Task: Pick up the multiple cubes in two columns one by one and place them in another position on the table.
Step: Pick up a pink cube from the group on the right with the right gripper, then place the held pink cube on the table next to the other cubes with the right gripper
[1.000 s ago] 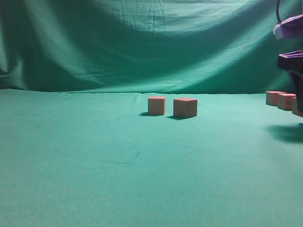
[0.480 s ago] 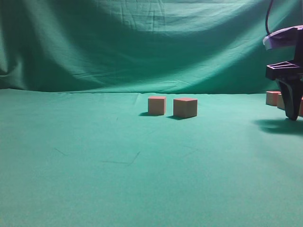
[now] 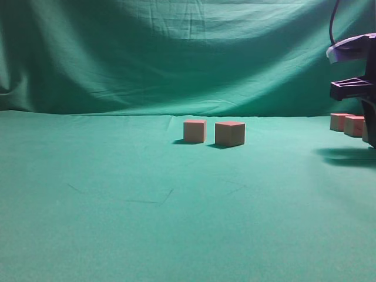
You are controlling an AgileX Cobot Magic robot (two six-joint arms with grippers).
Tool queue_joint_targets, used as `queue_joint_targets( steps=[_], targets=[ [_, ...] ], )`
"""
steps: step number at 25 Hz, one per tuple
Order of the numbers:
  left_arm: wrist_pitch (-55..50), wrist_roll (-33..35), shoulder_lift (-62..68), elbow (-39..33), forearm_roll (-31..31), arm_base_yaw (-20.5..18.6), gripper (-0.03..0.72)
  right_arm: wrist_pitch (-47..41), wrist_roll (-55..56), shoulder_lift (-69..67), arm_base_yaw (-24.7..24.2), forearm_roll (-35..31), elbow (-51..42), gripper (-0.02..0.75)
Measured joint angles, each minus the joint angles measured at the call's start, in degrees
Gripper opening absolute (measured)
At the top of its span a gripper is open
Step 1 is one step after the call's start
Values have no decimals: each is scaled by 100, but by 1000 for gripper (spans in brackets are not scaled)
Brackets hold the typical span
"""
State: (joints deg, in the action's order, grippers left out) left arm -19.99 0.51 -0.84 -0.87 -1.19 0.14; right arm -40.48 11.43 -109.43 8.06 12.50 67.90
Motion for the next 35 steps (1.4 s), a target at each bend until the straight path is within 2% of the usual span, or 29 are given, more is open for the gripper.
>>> queue_joint_targets(
  steps=[3, 8, 12, 15, 19, 28, 32, 35],
  targets=[
    [0, 0, 0, 0, 0, 0, 0, -238, 0, 0, 0, 0, 72, 275],
    [0, 0, 0, 0, 0, 0, 0, -1339, 0, 12, 0, -138, 593, 275],
    [0, 0, 0, 0, 0, 0, 0, -2219, -200, 289, 23, -613, 1136, 275],
    [0, 0, 0, 0, 0, 0, 0, -2690, -401, 535, 218, -1074, 1527, 275],
    [0, 0, 0, 0, 0, 0, 0, -2947, -464, 647, 839, -1512, 2027, 275],
    [0, 0, 0, 0, 0, 0, 0, -3047, -485, 434, 2768, -1668, 3337, 275],
    [0, 0, 0, 0, 0, 0, 0, -3069, -485, -178, 3238, -1682, 4289, 275],
    [0, 0, 0, 0, 0, 0, 0, -3073, -485, -764, 3376, -1682, 4958, 275]
  ],
)
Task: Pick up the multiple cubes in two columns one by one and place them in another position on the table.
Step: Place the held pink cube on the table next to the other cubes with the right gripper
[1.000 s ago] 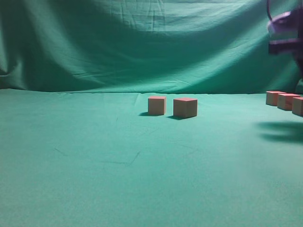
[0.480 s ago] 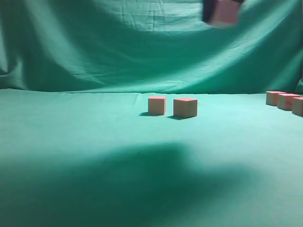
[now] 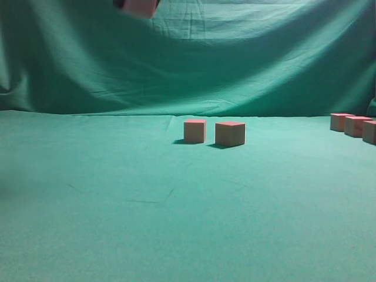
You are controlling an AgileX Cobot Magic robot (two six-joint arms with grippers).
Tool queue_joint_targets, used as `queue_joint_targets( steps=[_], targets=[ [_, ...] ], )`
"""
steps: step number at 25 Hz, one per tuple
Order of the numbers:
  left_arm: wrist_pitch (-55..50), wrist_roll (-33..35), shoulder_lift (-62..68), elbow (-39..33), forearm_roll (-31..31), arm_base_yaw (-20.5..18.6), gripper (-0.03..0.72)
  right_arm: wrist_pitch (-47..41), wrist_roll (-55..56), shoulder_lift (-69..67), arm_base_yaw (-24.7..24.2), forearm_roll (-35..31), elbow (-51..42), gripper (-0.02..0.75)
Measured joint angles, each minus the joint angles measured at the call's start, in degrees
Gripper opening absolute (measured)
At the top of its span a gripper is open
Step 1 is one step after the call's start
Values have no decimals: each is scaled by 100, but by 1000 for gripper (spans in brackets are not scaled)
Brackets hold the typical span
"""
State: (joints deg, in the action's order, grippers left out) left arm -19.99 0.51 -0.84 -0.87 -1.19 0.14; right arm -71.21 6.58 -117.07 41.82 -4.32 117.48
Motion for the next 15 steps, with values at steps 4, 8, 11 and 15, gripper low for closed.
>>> queue_joint_targets(
  steps=[4, 8, 11, 15],
  targets=[
    [0, 0, 0, 0, 0, 0, 0, -9, 0, -676, 25, 120, 578, 275],
    [0, 0, 0, 0, 0, 0, 0, -9, -8, -1164, 25, 365, 844, 275],
    [0, 0, 0, 0, 0, 0, 0, -9, 11, -1422, 25, 516, 869, 275],
    [0, 0, 0, 0, 0, 0, 0, -9, 244, -1682, 25, 833, 869, 275]
  ],
)
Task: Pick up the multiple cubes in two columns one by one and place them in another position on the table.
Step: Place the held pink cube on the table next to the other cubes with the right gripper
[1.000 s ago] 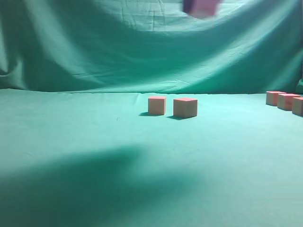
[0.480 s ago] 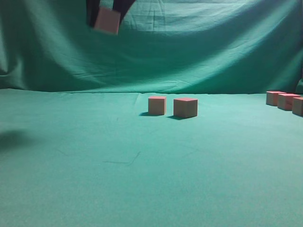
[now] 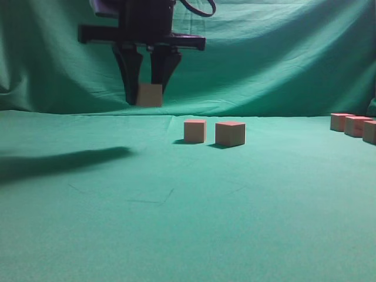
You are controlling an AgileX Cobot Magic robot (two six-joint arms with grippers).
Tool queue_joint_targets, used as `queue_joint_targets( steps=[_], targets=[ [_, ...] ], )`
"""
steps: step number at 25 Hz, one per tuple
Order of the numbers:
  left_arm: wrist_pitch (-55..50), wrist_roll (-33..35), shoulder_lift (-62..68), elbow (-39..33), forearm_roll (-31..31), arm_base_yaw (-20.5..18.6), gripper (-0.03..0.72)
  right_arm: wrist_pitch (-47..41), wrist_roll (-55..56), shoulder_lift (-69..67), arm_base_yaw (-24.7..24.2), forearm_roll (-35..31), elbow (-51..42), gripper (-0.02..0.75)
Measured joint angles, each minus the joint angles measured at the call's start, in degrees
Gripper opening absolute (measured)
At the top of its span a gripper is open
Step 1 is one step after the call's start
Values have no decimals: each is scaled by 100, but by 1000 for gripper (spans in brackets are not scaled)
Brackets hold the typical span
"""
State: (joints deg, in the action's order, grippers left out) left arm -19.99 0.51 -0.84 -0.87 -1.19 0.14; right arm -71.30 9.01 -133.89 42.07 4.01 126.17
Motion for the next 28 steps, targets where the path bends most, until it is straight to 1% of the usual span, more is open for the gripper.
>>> queue_joint_targets(
  steps=[3, 11, 17, 28],
  targets=[
    [0, 0, 0, 0, 0, 0, 0, 11, 199, -93, 0, 216, 0, 275],
    [0, 0, 0, 0, 0, 0, 0, 442, 603, -180, 0, 393, 26, 275],
    [0, 0, 0, 0, 0, 0, 0, 499, 800, -357, -10, 615, 29, 275],
    [0, 0, 0, 0, 0, 0, 0, 534, 1060, -531, -189, 640, 29, 275]
  ],
)
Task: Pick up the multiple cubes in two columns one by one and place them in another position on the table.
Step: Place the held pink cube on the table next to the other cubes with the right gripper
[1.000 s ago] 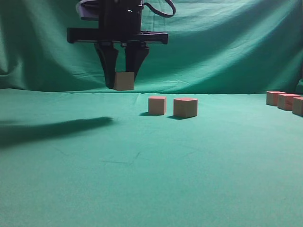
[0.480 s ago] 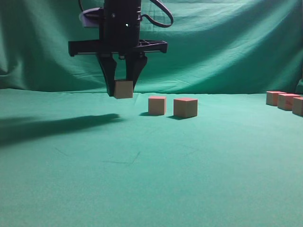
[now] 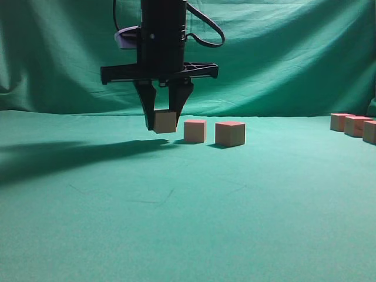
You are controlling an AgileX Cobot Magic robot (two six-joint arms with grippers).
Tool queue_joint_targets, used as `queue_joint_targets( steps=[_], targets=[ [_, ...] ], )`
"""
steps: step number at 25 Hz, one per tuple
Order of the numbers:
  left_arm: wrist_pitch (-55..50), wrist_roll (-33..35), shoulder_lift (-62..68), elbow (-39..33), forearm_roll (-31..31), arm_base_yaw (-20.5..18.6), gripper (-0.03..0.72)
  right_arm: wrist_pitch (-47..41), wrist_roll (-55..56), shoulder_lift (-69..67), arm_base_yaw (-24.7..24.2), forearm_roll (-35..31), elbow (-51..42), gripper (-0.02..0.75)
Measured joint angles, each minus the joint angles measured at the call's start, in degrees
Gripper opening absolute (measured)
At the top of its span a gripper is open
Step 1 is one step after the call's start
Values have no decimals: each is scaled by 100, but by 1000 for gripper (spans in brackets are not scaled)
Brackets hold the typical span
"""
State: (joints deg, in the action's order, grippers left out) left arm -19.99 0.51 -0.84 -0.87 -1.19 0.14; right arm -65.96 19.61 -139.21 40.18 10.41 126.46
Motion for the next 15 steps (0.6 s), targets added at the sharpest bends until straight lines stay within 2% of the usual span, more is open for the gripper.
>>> queue_joint_targets(
  steps=[15],
  targets=[
    [0, 0, 0, 0, 0, 0, 0, 48, 55, -35, 0, -238, 0, 275]
  ],
)
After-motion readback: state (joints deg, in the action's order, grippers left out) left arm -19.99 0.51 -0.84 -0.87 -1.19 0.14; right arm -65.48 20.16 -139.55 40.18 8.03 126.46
